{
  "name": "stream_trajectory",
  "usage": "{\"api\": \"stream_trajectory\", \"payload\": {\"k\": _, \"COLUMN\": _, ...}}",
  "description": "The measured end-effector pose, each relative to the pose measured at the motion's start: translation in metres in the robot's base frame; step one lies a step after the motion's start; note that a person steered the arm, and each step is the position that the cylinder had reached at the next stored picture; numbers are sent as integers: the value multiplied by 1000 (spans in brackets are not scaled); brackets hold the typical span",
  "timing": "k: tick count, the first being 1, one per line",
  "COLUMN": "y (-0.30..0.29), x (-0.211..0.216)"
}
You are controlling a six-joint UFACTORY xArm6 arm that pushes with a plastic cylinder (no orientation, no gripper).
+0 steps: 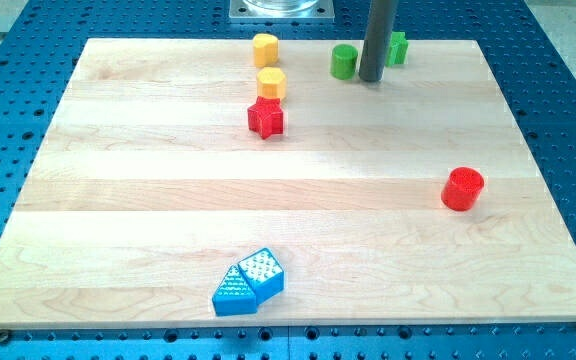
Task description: Slide the green circle to the left
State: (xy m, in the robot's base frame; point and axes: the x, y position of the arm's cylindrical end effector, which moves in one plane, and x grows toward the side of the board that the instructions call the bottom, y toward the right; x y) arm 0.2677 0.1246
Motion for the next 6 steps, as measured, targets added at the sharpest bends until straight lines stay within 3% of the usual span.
{"api": "stream_trajectory", "payload": {"k": 3, "y": -13, "x": -15}}
{"api": "stream_trajectory", "payload": {"k": 5, "y": -33, "x": 17}}
{"api": "stream_trajectory", "payload": {"k": 6, "y": -21, "x": -7}}
